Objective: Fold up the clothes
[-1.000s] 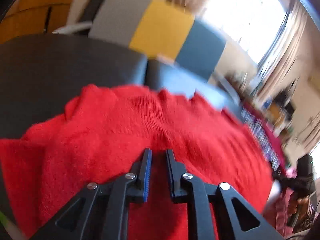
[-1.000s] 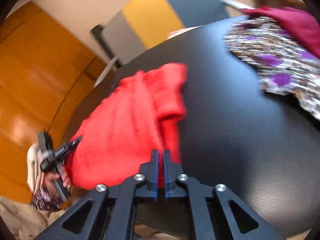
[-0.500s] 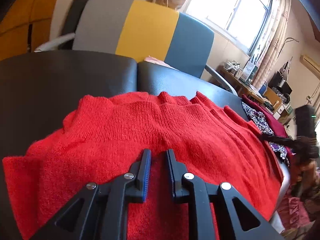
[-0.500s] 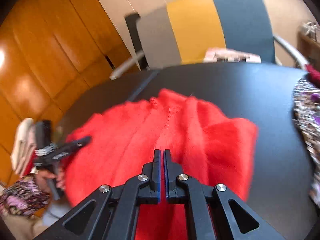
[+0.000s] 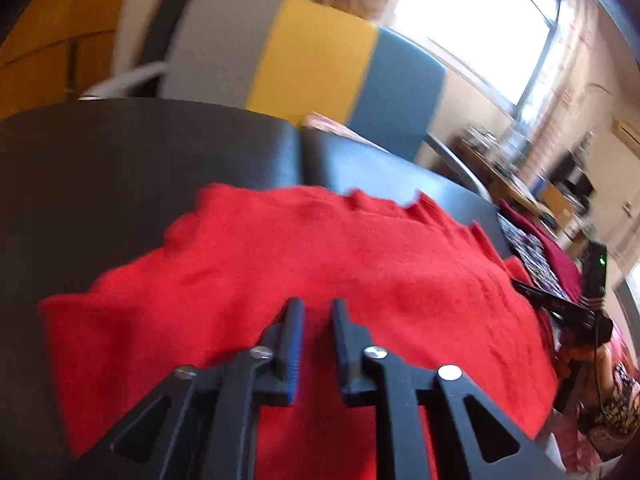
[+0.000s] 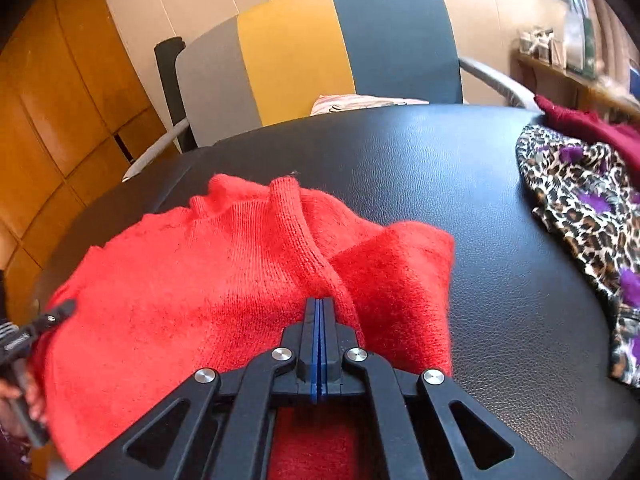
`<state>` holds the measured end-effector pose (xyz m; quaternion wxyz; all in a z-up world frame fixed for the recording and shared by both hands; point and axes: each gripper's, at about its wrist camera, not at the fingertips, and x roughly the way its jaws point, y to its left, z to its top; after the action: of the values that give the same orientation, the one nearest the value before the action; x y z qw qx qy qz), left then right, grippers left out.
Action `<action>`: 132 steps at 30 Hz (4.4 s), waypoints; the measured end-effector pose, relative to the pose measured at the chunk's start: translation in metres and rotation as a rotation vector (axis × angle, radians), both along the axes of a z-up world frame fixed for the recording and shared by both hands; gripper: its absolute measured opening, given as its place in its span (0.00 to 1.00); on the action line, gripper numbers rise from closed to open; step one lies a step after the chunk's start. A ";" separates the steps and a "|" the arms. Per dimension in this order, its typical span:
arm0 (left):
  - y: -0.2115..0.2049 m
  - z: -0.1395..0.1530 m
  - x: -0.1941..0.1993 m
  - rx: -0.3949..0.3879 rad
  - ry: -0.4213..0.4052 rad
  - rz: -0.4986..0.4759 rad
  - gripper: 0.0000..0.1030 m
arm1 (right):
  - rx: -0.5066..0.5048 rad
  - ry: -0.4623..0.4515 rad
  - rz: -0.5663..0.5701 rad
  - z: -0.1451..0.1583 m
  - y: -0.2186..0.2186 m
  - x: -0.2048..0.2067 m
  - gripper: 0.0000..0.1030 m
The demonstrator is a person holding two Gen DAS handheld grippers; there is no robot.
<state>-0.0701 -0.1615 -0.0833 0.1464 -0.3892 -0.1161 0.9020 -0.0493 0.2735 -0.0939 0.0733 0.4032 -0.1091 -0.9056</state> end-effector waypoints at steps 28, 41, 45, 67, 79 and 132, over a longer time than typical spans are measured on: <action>-0.082 0.008 0.078 0.166 -0.113 0.224 0.05 | -0.099 0.021 0.002 -0.009 0.011 -0.005 0.00; -0.083 0.023 0.079 0.172 0.002 0.305 0.11 | -0.110 0.095 0.039 0.026 -0.001 0.003 0.36; -0.046 0.030 0.048 0.111 0.028 0.222 0.15 | -0.022 0.125 0.195 0.043 -0.047 -0.010 0.30; -0.020 -0.001 0.032 0.133 0.019 0.193 0.18 | -0.371 0.069 -0.035 0.010 0.044 -0.021 0.56; 0.036 0.014 0.050 0.090 0.044 0.045 0.19 | -0.522 -0.091 -0.122 -0.030 0.104 0.050 0.70; 0.137 -0.011 0.048 -0.167 0.078 -0.242 0.22 | -0.755 -0.024 -0.334 0.025 0.157 0.037 0.21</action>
<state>-0.0224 -0.0244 -0.0947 0.2255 -0.3757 0.0126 0.8988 -0.0125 0.4302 -0.0694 0.0669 0.3355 -0.4985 -0.7965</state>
